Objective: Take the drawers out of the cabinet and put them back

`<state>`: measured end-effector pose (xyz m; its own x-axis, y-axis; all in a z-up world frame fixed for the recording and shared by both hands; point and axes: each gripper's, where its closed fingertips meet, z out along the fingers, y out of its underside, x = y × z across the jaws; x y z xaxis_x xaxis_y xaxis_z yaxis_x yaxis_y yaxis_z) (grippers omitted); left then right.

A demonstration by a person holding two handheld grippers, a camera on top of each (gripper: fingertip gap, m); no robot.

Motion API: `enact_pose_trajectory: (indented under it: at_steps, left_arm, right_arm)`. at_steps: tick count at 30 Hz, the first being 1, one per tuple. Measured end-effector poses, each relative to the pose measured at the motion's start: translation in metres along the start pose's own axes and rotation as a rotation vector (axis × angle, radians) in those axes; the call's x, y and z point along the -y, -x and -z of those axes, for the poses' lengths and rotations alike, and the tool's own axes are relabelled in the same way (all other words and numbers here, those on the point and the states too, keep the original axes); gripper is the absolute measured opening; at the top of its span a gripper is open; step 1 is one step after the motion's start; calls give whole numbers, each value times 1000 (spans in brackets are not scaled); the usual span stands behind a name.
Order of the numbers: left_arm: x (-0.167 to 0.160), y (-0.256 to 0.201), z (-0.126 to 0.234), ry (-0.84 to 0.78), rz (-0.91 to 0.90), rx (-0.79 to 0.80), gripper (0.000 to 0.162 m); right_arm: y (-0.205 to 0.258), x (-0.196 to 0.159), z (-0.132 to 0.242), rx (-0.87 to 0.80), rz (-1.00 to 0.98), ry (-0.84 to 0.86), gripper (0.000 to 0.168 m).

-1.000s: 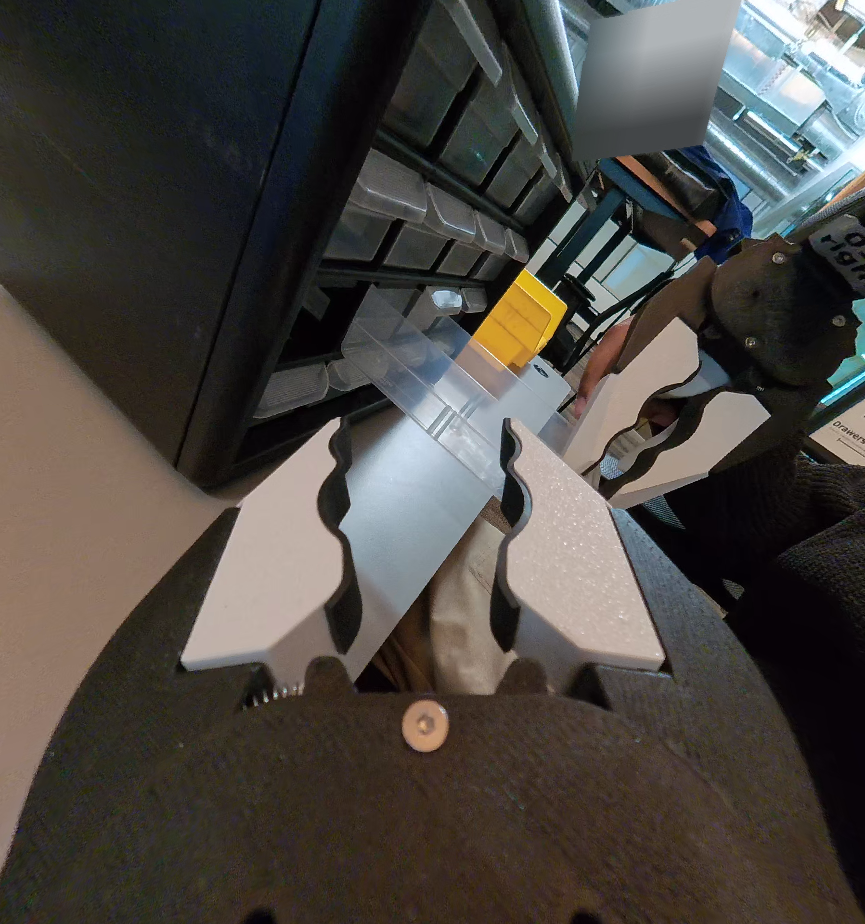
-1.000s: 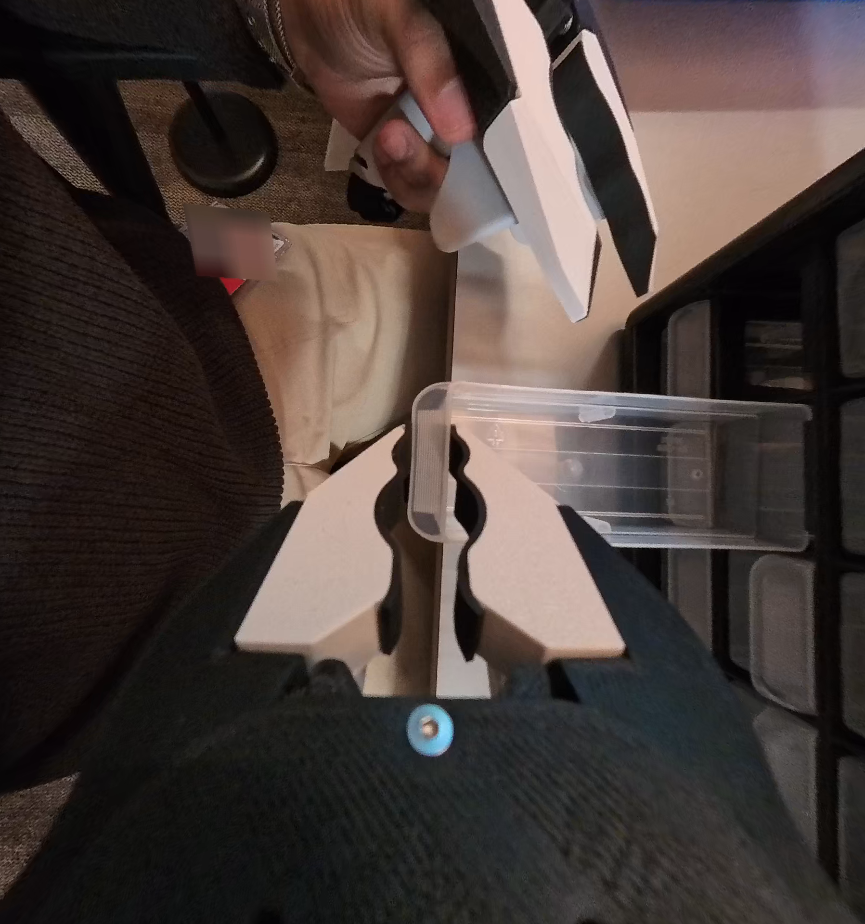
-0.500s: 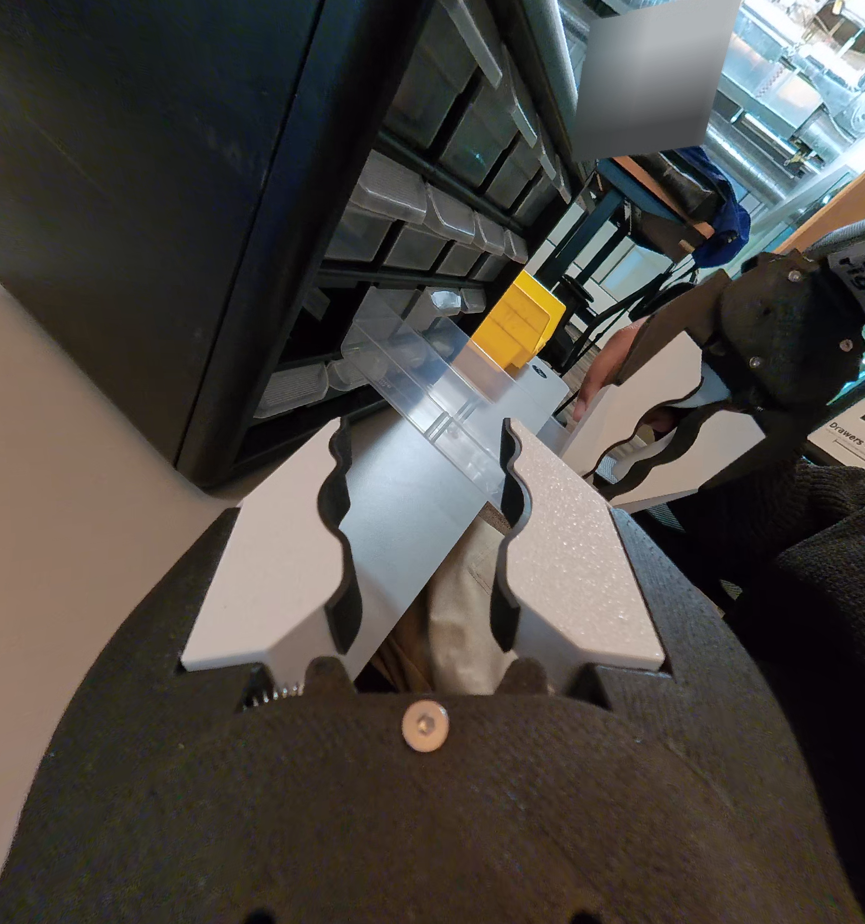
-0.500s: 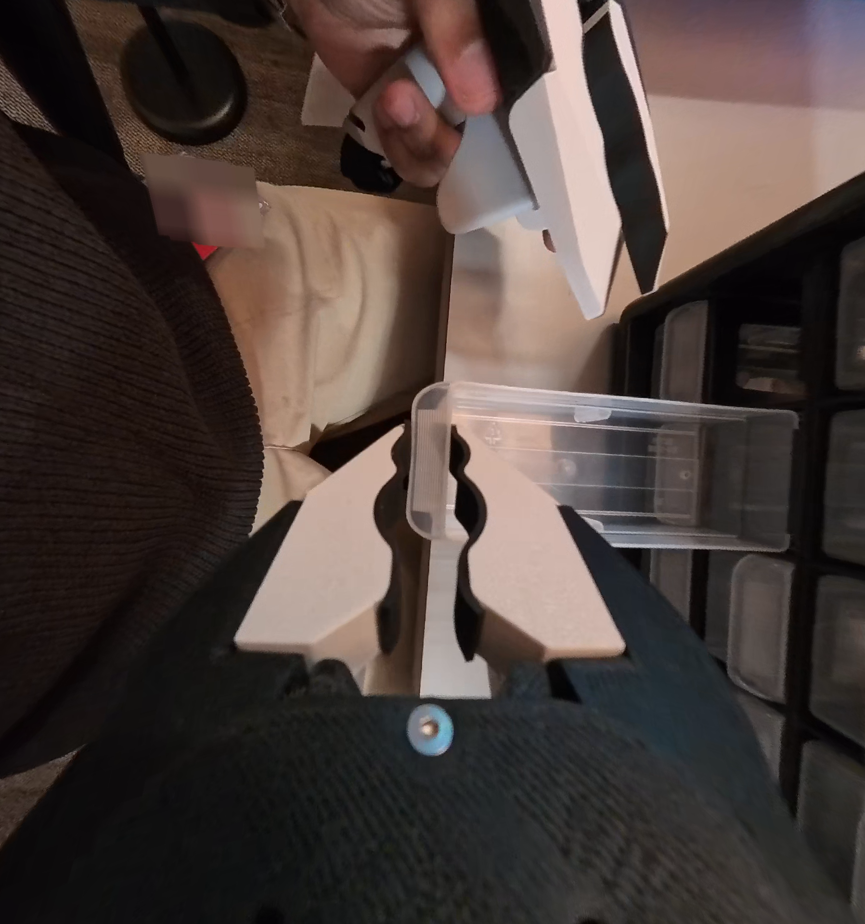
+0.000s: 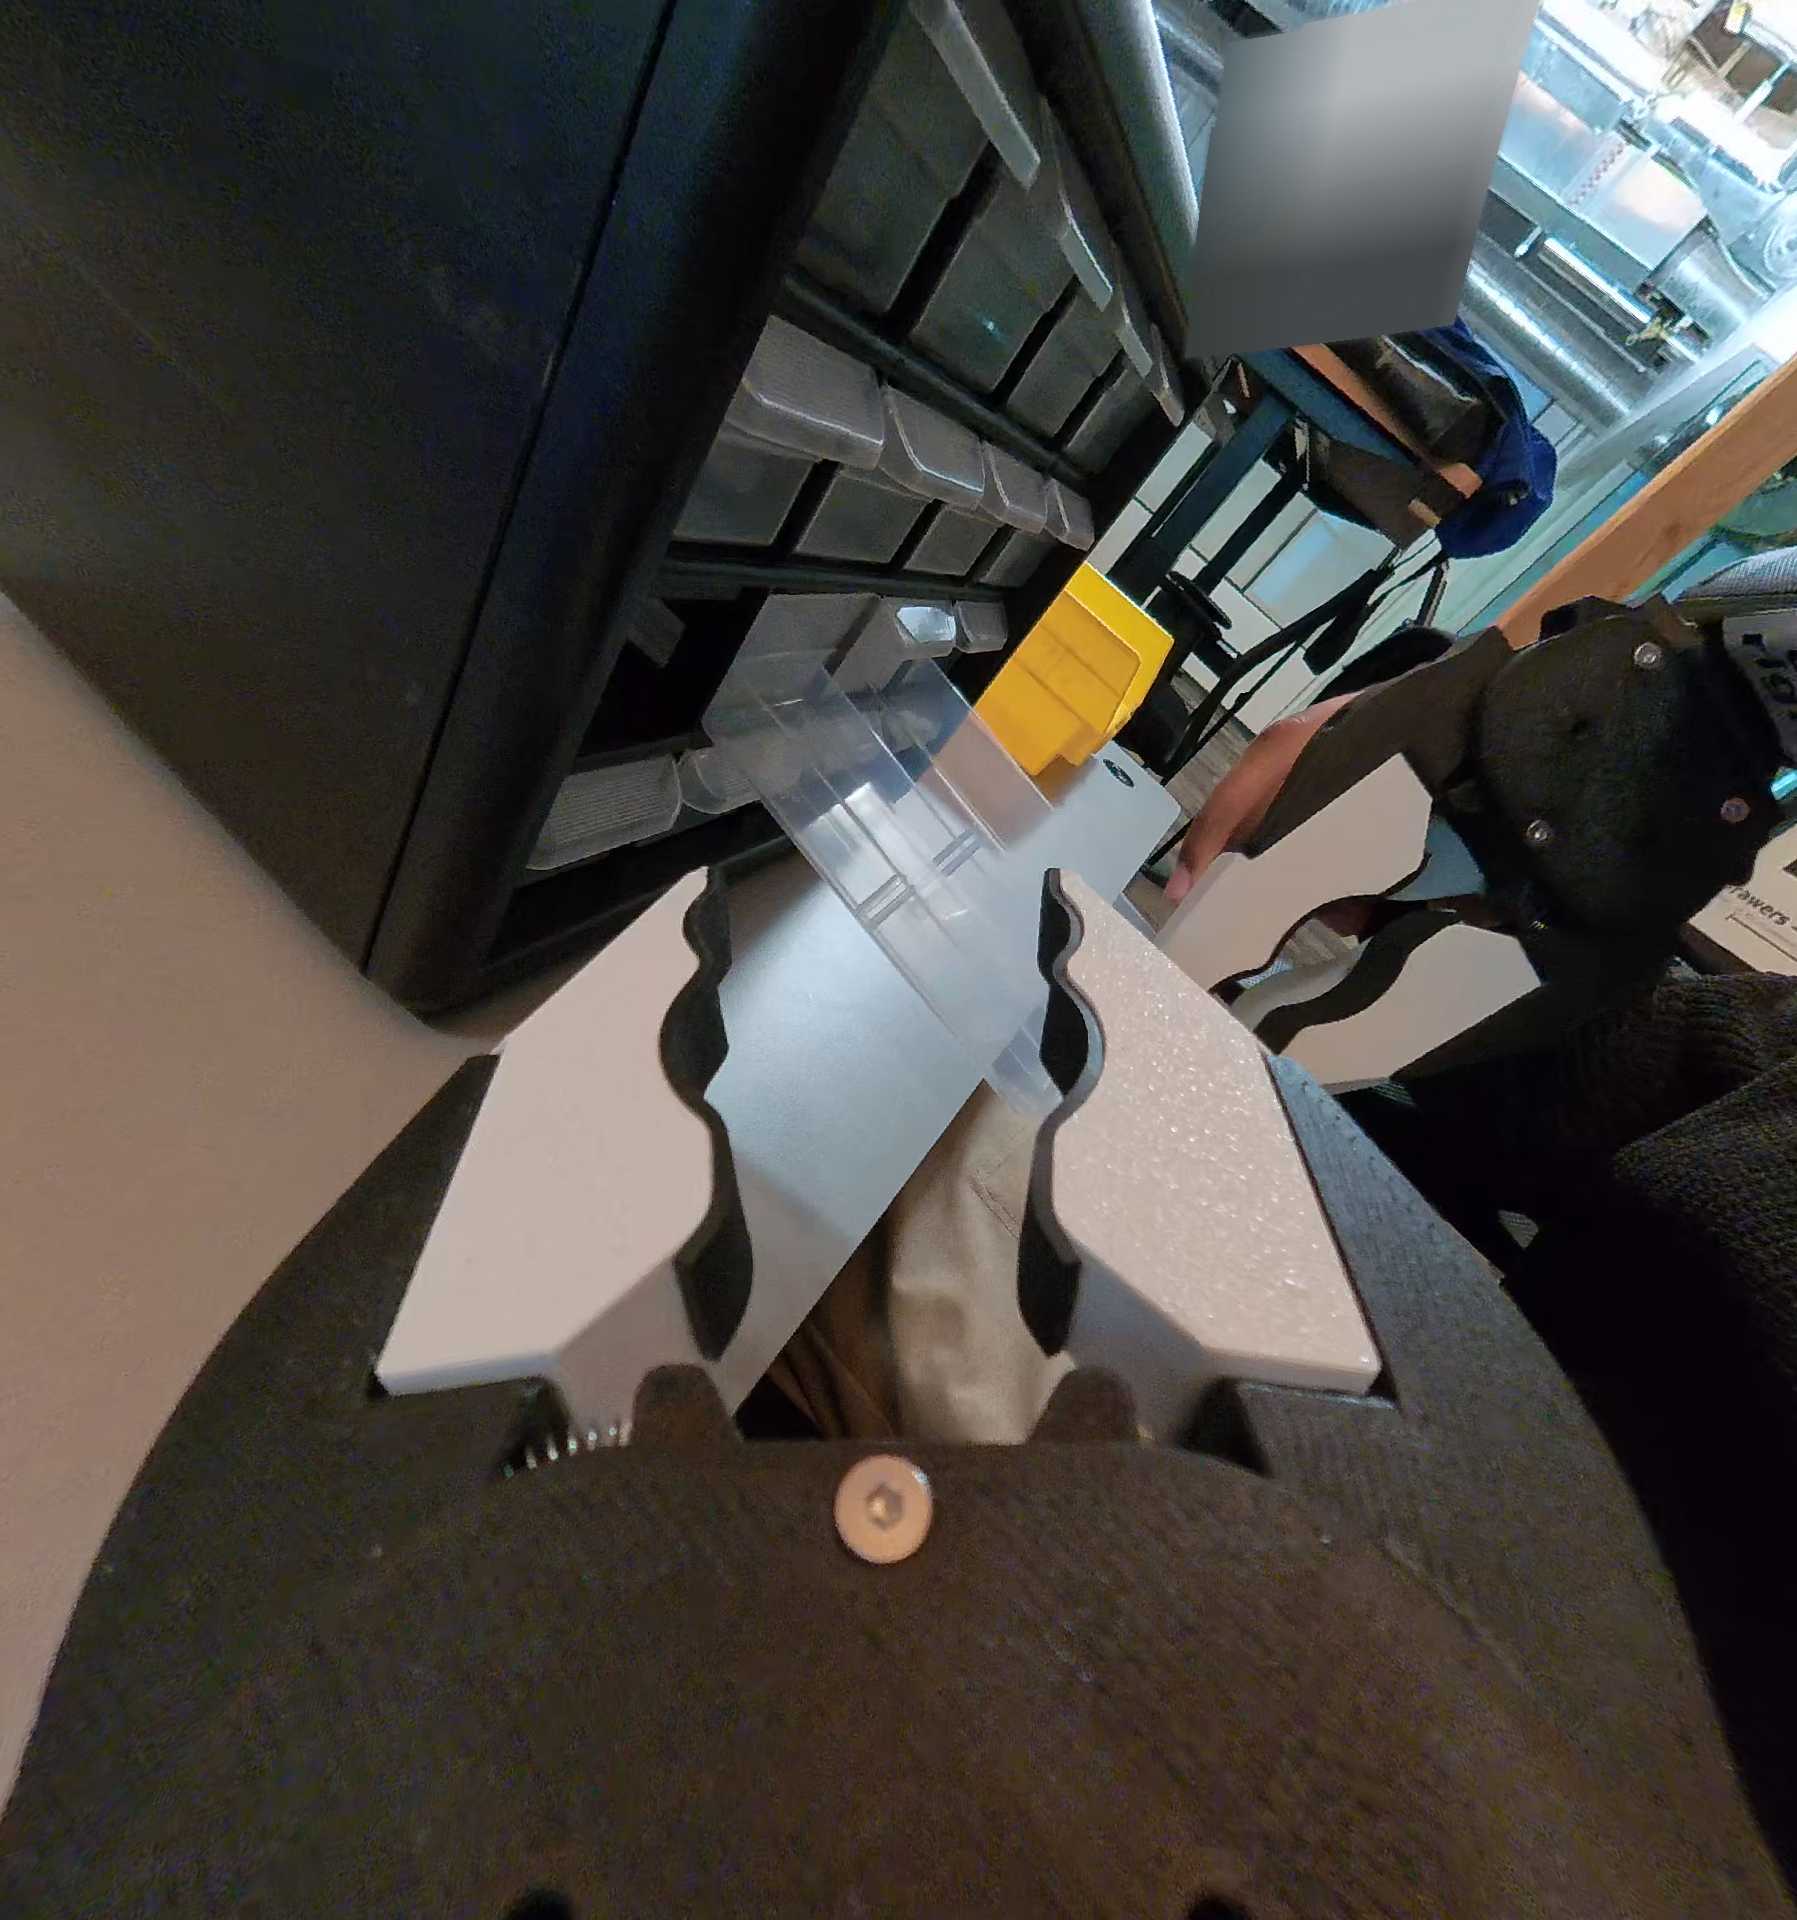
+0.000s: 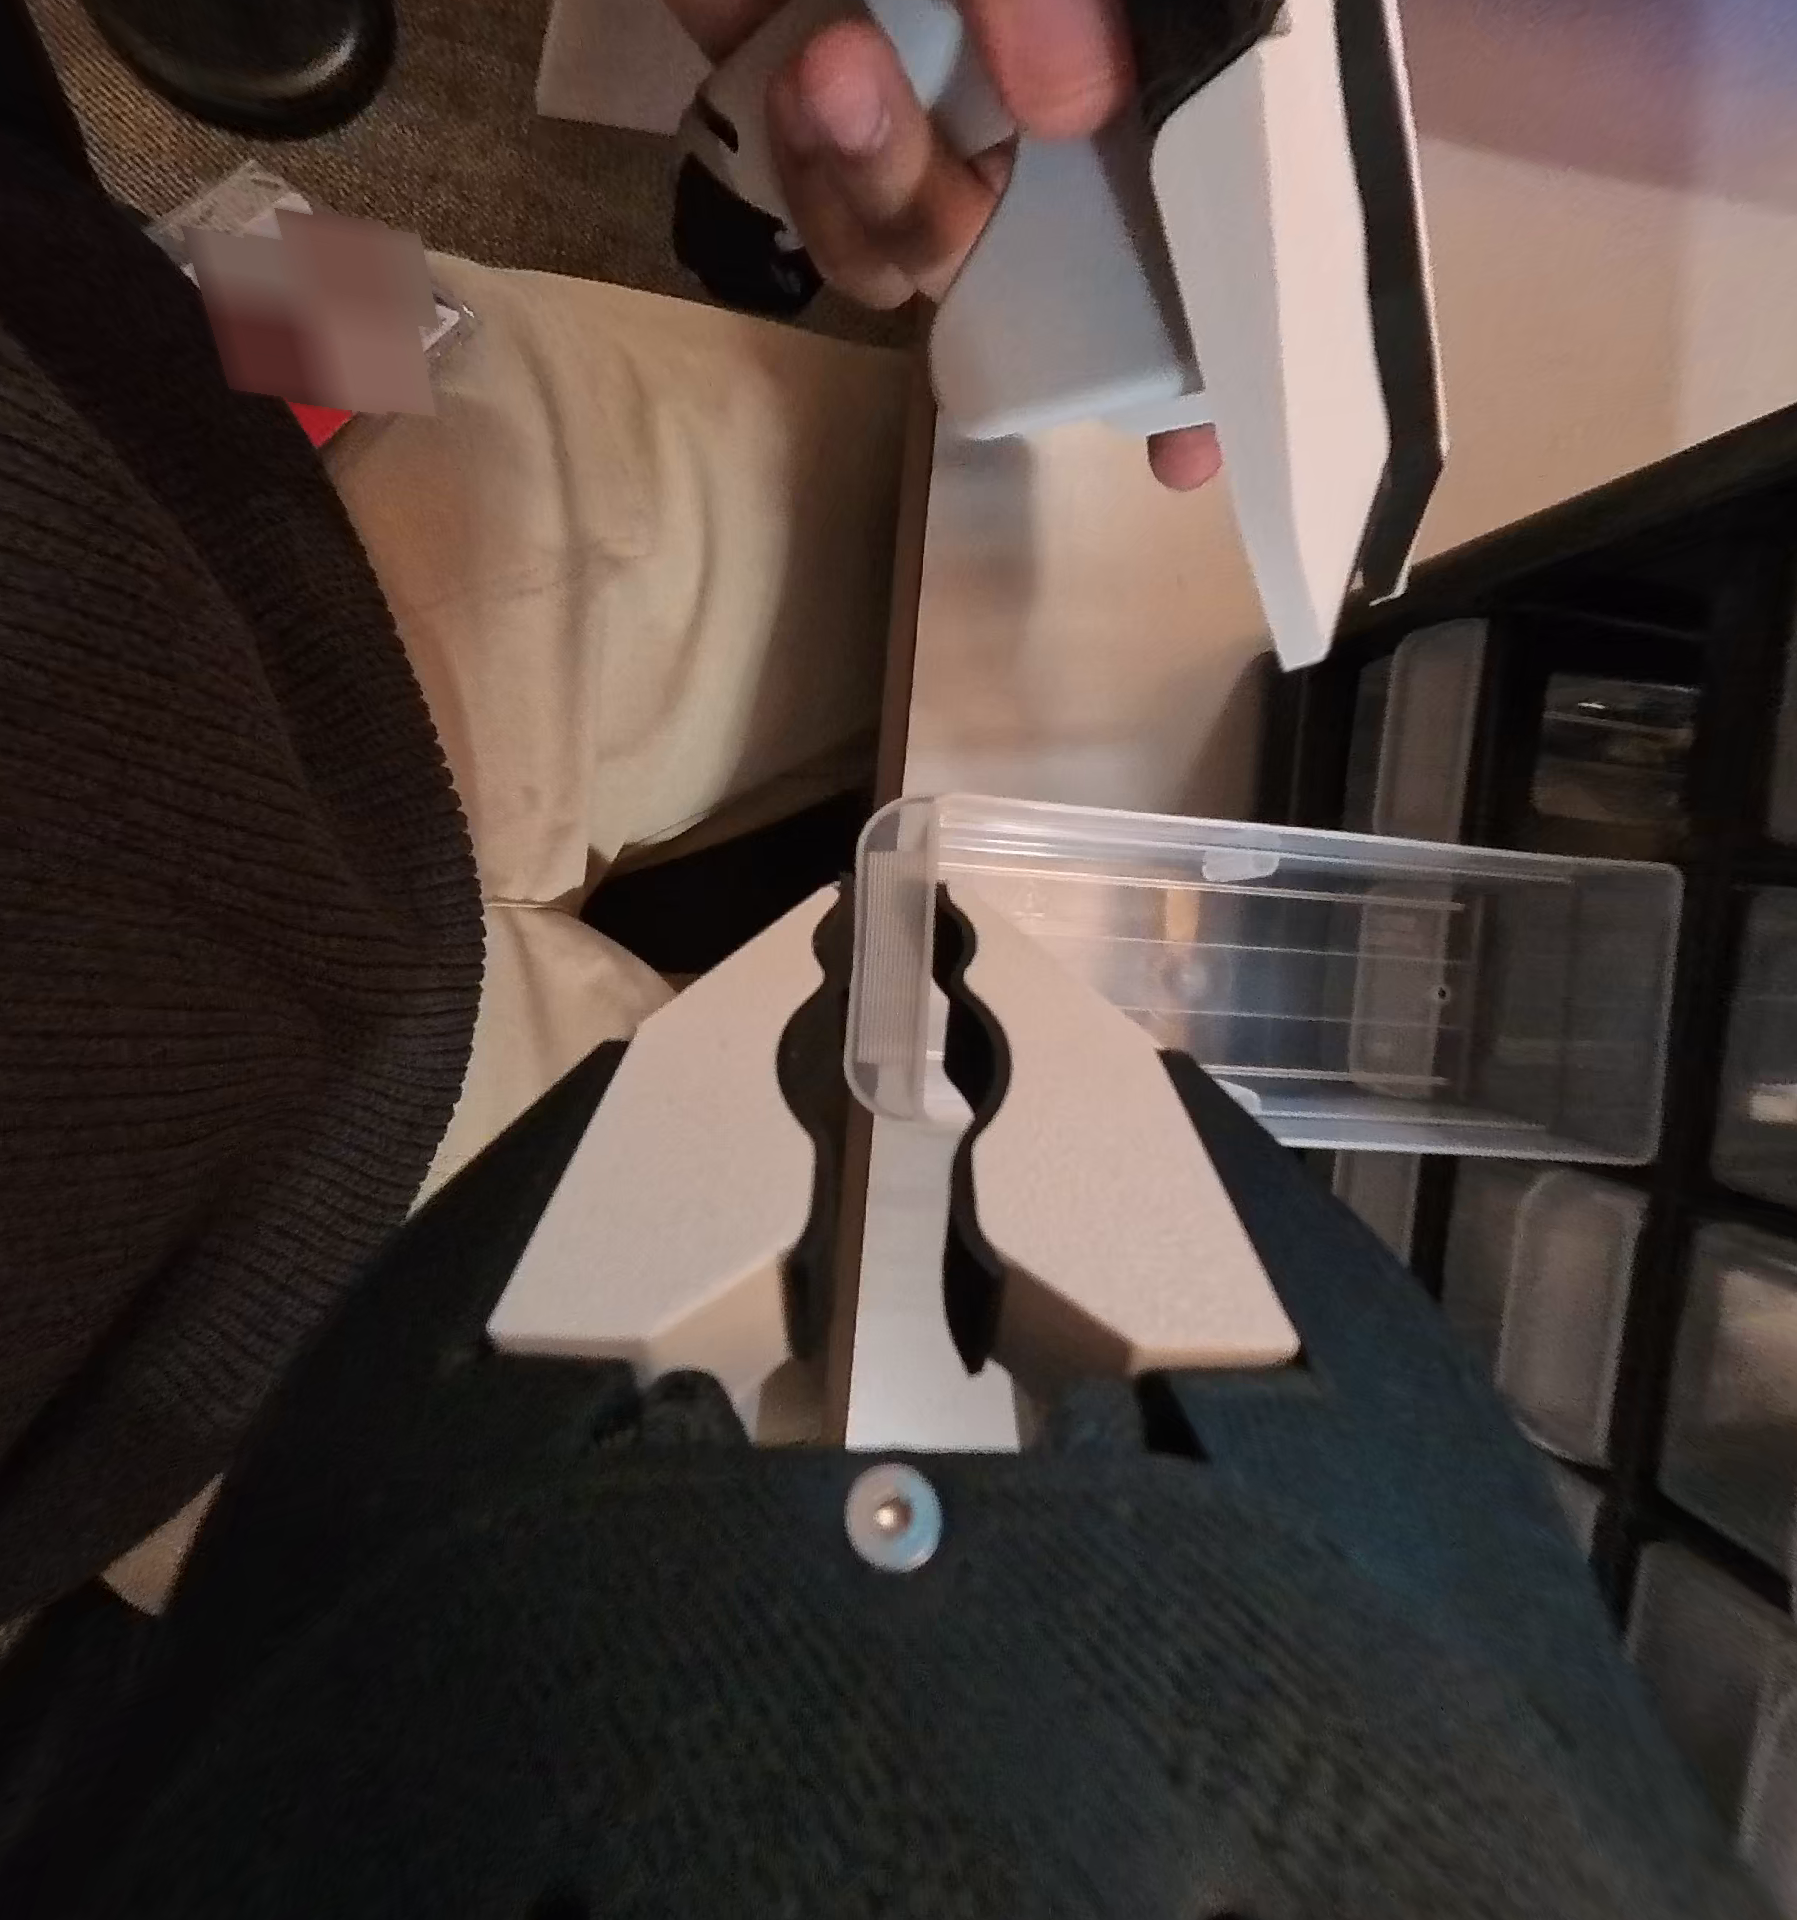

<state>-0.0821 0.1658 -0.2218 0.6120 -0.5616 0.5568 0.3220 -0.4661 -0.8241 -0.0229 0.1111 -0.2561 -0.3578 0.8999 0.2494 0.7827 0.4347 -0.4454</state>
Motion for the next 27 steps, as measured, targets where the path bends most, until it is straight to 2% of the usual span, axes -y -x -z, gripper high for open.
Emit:
enact_pose_trajectory:
  at_steps: [7,20,27]
  left_arm:
    - [0,-1,0,1,3,-4,59]
    - [-1,4,0,3,7,14,59]
    - [-1,4,0,2,12,10,59]
  right_arm:
    - [0,7,11,38,-38,-67,13]
    - [-3,26,36,248,-149,-198,13]
    - [-6,25,46,283,-176,-134,14]
